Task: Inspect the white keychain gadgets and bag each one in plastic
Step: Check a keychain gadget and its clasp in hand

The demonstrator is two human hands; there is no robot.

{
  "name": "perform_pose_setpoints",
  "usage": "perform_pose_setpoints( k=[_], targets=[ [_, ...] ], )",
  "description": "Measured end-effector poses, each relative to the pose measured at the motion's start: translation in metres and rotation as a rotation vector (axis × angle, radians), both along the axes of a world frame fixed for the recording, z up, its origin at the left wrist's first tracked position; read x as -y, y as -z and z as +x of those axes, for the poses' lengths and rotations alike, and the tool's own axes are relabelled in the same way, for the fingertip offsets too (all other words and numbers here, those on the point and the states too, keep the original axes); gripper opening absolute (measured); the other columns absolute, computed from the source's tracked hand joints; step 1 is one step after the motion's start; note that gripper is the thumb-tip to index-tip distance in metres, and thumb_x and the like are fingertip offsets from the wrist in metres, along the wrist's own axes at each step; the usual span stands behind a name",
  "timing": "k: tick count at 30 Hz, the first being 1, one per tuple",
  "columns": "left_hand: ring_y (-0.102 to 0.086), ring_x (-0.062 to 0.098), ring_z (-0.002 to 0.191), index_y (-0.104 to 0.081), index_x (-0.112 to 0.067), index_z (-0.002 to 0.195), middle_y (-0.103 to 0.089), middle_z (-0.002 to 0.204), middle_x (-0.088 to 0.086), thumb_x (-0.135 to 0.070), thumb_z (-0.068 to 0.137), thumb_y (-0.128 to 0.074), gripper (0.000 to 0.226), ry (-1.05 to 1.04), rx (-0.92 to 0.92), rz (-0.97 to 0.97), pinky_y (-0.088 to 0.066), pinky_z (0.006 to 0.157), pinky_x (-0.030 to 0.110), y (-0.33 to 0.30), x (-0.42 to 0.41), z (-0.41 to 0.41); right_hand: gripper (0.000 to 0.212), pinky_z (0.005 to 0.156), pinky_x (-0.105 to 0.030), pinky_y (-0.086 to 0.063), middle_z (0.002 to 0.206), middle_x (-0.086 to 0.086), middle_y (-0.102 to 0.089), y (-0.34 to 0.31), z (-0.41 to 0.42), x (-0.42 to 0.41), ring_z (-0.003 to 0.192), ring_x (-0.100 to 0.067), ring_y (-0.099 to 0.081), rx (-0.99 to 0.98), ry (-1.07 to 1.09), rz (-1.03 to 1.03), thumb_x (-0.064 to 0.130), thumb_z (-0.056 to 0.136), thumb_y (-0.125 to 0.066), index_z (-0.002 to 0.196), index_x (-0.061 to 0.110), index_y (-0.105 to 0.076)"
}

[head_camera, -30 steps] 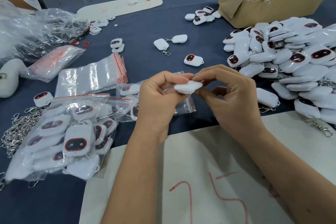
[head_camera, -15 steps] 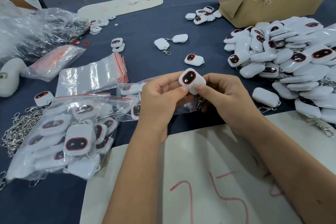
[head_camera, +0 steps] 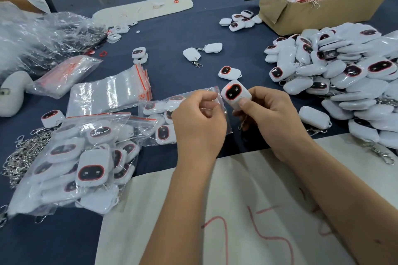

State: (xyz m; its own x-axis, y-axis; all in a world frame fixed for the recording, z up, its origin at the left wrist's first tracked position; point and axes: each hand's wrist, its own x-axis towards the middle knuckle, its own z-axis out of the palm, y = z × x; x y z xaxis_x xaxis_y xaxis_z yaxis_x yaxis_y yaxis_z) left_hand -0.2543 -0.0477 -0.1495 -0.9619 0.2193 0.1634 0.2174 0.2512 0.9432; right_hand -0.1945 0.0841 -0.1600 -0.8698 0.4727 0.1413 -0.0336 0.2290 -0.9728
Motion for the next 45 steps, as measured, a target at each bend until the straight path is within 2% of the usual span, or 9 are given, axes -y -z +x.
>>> perform_pose_setpoints(
  k=[4, 10, 13, 16, 23, 27, 33, 38, 45],
  targets=[
    [-0.061, 0.018, 0.083, -0.062, -0.015, 0.096, -0.064, 0.087, -0.001, -0.009, 0.089, -0.067, 0.01, -0.088, -0.152, -0.232, -0.05, 0.078, 0.032, 0.001, -0.003, 0.007, 0.025, 0.055, -0.028, -0.051, 0.077, -0.009, -0.073, -0.001, 0.001, 0.0, 0.054, -0.014, -0.058, -0.025, 0.025, -0.027, 0.032, 0.093, -0.064, 0.085, 0.008, -0.068],
    [-0.056, 0.027, 0.094, -0.058, -0.009, 0.104, -0.063, 0.1, 0.006, -0.03, 0.088, -0.076, 0.032, -0.138, -0.25, -0.504, -0.036, 0.076, 0.03, 0.001, -0.007, 0.015, 0.019, 0.058, -0.023, -0.05, 0.078, -0.003, -0.075, 0.0, 0.001, 0.0, 0.055, -0.011, -0.056, -0.034, 0.035, 0.0, 0.025, 0.101, -0.066, 0.087, 0.013, -0.071],
    [-0.057, 0.027, 0.081, -0.061, -0.008, 0.087, -0.066, 0.084, 0.006, -0.018, 0.091, -0.062, 0.01, -0.177, -0.242, -0.482, -0.041, 0.072, 0.035, -0.002, -0.004, 0.012, 0.011, 0.055, -0.022, -0.048, 0.08, -0.002, -0.075, 0.0, 0.002, 0.002, 0.056, -0.009, -0.053, -0.054, 0.023, 0.04, 0.017, 0.102, -0.066, 0.097, 0.019, -0.075],
    [-0.053, 0.024, 0.069, -0.061, -0.008, 0.075, -0.064, 0.072, 0.005, -0.012, 0.092, -0.055, 0.018, -0.208, -0.241, -0.477, -0.034, 0.062, 0.034, -0.004, -0.003, 0.01, 0.021, 0.057, -0.025, -0.048, 0.081, -0.001, -0.077, 0.002, 0.002, 0.002, 0.056, -0.011, -0.054, -0.061, 0.021, 0.052, 0.013, 0.099, -0.067, 0.115, 0.026, -0.072],
    [-0.063, 0.019, 0.072, -0.068, -0.014, 0.075, -0.065, 0.067, -0.005, -0.008, 0.084, -0.061, 0.013, -0.232, -0.11, -0.29, -0.05, 0.067, 0.031, -0.006, -0.001, 0.009, 0.024, 0.075, -0.05, -0.056, 0.082, 0.001, -0.075, 0.006, 0.0, -0.001, 0.072, -0.022, -0.064, -0.065, 0.099, 0.146, 0.017, 0.096, -0.069, 0.11, 0.036, -0.073],
    [-0.062, 0.011, 0.068, -0.065, -0.016, 0.078, -0.06, 0.062, -0.011, -0.006, 0.08, -0.066, 0.01, -0.31, -0.145, -0.12, -0.048, 0.063, 0.021, -0.008, 0.001, 0.012, 0.031, 0.074, -0.044, -0.054, 0.08, 0.002, -0.075, 0.006, 0.001, -0.001, 0.067, -0.009, -0.059, -0.068, 0.094, 0.144, 0.012, 0.096, -0.068, 0.115, 0.036, -0.077],
    [-0.064, 0.017, 0.067, -0.063, -0.018, 0.078, -0.061, 0.063, -0.01, -0.007, 0.08, -0.064, 0.011, -0.296, -0.228, -0.1, -0.055, 0.067, 0.043, -0.008, 0.0, 0.011, 0.015, 0.067, -0.037, -0.052, 0.078, 0.002, -0.077, 0.006, 0.001, 0.0, 0.064, -0.008, -0.063, -0.043, 0.053, 0.105, 0.011, 0.096, -0.071, 0.107, 0.022, -0.068],
    [-0.062, 0.009, 0.066, -0.065, -0.018, 0.081, -0.061, 0.063, -0.012, -0.006, 0.08, -0.065, 0.011, -0.303, -0.207, -0.082, -0.052, 0.066, 0.03, -0.007, 0.002, 0.01, 0.009, 0.046, -0.022, -0.044, 0.073, -0.008, -0.076, 0.006, 0.0, -0.001, 0.052, -0.013, -0.054, -0.068, 0.047, -0.138, 0.008, 0.099, -0.067, 0.102, 0.011, -0.075],
    [-0.061, 0.009, 0.069, -0.066, -0.017, 0.083, -0.06, 0.065, -0.015, -0.002, 0.084, -0.062, 0.015, -0.274, -0.231, -0.064, -0.051, 0.066, 0.026, -0.007, 0.002, 0.008, 0.015, 0.045, -0.023, -0.047, 0.073, -0.011, -0.076, 0.006, 0.0, -0.002, 0.049, -0.017, -0.053, -0.072, 0.044, -0.141, 0.009, 0.102, -0.064, 0.097, 0.011, -0.078]
  ],
)
